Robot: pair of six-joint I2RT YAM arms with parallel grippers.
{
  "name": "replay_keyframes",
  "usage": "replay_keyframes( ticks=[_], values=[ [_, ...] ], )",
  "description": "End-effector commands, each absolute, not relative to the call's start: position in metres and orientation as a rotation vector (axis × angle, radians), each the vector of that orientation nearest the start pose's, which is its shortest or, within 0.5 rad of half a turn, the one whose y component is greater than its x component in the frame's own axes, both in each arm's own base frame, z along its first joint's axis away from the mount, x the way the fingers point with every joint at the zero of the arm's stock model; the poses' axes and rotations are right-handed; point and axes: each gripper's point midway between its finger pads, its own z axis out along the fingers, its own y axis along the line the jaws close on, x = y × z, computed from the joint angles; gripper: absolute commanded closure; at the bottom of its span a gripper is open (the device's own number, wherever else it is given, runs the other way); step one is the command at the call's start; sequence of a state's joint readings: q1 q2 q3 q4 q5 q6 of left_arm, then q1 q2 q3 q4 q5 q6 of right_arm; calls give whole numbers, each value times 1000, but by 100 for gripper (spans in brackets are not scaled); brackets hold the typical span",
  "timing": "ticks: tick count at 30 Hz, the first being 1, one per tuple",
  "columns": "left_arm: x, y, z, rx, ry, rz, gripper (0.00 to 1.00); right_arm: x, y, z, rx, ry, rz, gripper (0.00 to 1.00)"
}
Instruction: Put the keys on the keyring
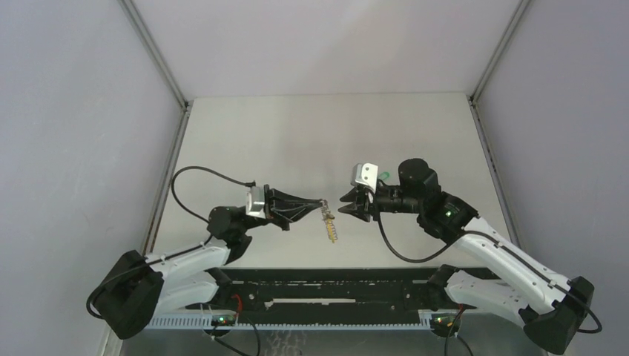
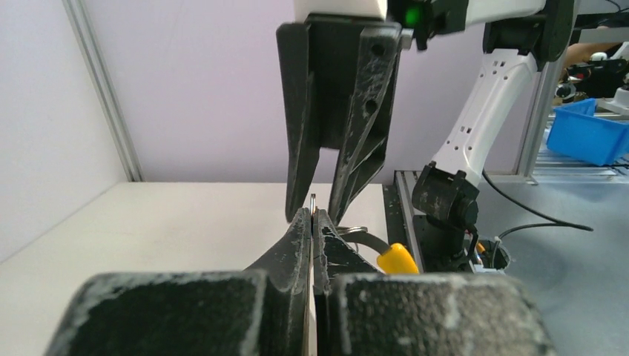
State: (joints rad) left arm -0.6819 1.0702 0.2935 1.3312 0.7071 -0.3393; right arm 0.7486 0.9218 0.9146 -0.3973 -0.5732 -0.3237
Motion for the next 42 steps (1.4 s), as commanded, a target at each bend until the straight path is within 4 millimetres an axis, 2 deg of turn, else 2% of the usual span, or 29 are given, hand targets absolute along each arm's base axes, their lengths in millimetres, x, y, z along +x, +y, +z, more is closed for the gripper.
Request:
replay_keyframes(
  ticks=[1,7,12,28,38,42],
  values=[
    [147,-275,314,810,810,-1242,100,168,285,308,-1225,1226,907,71],
    [147,-275,319,806,803,-1252,100,166,290,318,-1208,1163,939,73],
    [147,-277,320,800,802,-1259,100,157,296,322,-1233,1114,996,74],
    [148,-275,332,760,777,-1259,100,154,306,308,-1282,1129,1040,78],
    [146,-278,336,761,765,-1272,100,151,310,310,-1296,1097,1065,85],
    [144,-279,337,762,759,-1276,100,152,311,308,-1299,1101,1071,91]
  ],
)
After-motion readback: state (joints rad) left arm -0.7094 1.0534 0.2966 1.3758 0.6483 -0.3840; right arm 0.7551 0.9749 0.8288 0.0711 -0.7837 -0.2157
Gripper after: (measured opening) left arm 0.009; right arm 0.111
